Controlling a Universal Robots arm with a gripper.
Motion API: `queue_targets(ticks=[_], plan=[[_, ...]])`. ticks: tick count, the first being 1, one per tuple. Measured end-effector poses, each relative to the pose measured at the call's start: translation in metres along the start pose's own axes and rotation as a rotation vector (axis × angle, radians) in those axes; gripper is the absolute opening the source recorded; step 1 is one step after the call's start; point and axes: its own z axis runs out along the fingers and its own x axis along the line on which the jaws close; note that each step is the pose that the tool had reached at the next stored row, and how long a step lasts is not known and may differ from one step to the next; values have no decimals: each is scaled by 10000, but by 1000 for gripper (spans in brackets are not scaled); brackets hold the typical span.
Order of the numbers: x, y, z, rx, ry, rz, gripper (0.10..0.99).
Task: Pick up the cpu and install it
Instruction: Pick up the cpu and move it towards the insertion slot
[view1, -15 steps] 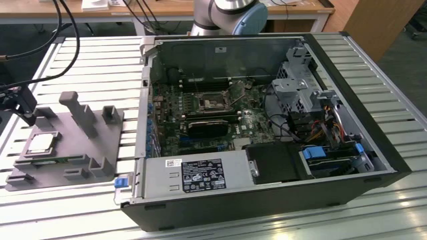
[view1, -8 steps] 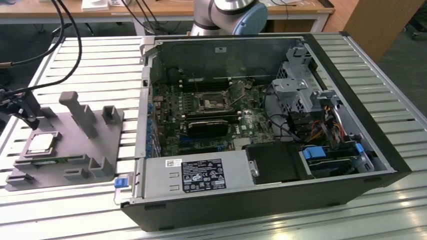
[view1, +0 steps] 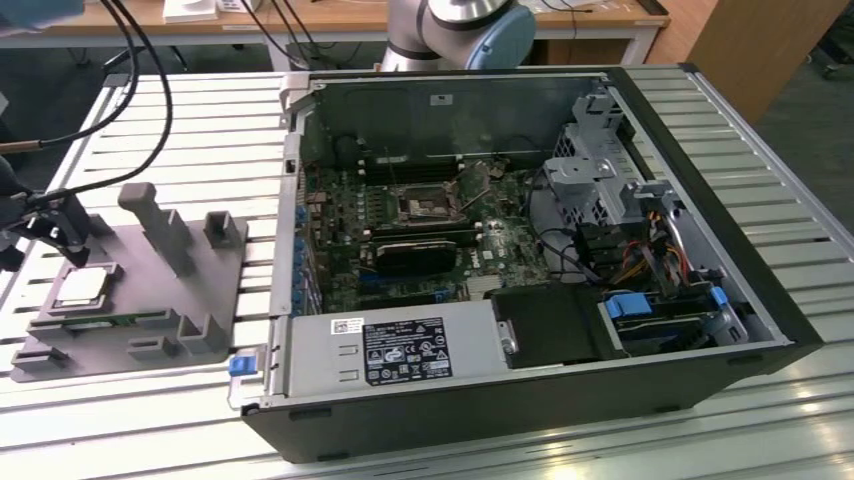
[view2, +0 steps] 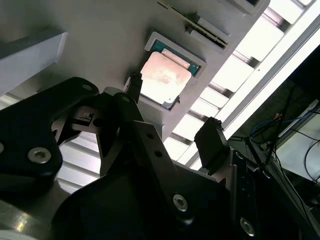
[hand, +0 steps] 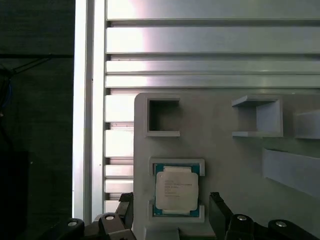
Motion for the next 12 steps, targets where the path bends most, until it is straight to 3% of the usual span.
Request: queue_targets(ticks=[8,12], plan=[[-18,-7,143,0,3,-31,706],[-29,-15,168,1,5,-32,718]])
